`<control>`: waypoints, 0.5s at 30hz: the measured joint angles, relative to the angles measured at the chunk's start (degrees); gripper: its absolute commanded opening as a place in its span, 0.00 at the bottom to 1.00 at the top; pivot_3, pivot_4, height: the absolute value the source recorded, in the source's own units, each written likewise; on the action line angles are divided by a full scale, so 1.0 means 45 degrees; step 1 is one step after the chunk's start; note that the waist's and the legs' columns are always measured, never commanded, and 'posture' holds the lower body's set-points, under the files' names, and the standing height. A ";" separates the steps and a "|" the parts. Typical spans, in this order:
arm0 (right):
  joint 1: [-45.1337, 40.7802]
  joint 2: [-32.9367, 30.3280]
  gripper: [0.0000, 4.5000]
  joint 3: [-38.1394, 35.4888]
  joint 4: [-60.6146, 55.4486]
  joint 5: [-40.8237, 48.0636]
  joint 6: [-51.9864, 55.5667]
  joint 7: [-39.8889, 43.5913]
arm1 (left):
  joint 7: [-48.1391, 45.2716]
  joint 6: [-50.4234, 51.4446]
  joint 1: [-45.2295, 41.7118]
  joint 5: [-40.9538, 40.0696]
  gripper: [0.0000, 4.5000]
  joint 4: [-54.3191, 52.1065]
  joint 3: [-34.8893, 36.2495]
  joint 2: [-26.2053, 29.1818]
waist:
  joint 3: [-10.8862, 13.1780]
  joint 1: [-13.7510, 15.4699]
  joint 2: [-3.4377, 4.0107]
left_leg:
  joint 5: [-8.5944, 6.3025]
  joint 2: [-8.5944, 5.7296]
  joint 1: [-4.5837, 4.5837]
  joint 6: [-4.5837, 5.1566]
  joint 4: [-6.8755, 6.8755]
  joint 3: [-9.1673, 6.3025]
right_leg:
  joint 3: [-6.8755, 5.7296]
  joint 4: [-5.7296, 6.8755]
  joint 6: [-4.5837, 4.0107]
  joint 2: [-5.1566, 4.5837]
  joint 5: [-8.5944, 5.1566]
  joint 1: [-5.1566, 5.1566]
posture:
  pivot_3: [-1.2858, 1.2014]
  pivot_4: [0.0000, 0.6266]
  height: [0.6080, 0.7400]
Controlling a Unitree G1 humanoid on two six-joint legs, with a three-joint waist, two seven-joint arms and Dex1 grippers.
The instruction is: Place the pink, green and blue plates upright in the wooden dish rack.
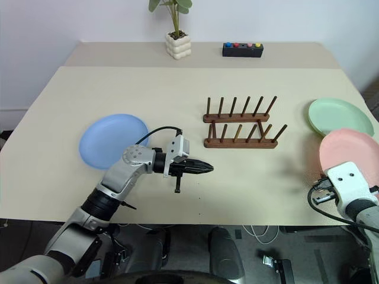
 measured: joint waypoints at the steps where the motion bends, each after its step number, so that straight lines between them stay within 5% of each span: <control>1: -0.0394 -0.0117 0.01 -0.0178 -0.0193 0.0084 -0.0126 0.0125 | -0.0001 -0.0006 -0.0012 0.0000 0.00 0.0015 0.0002 -0.0010 | 0.0000 -0.0022 0.0000 | 0.0000 0.0001 0.0002 0.0000 -0.0001 0.0000 | 0.0000 0.0001 0.0000 0.0002 0.0000 -0.0001 | 0.52 0.24 0.92; 8: -0.5381 -0.1331 0.01 0.0027 -0.1994 0.2143 -0.0503 0.0836 | 0.0020 -0.0072 -0.0080 0.0005 0.00 0.0145 -0.0010 -0.0125 | 0.0002 0.0131 -0.0009 | 0.0000 0.0003 -0.0017 0.0000 -0.0012 -0.0039 | -0.0034 -0.0006 0.0019 0.0008 0.0002 -0.0001 | 0.52 0.24 0.92; 15: -0.9646 -0.0561 0.01 0.1127 -0.1363 0.6649 0.1589 0.1156 | 0.0452 -0.0200 -0.0018 0.0018 0.00 0.0124 0.0058 -0.0063 | 0.0009 0.0107 -0.0013 | 0.0000 -0.0006 -0.0022 0.0000 -0.0009 -0.0043 | -0.0037 -0.0003 0.0018 -0.0008 0.0006 -0.0002 | 0.52 0.24 0.92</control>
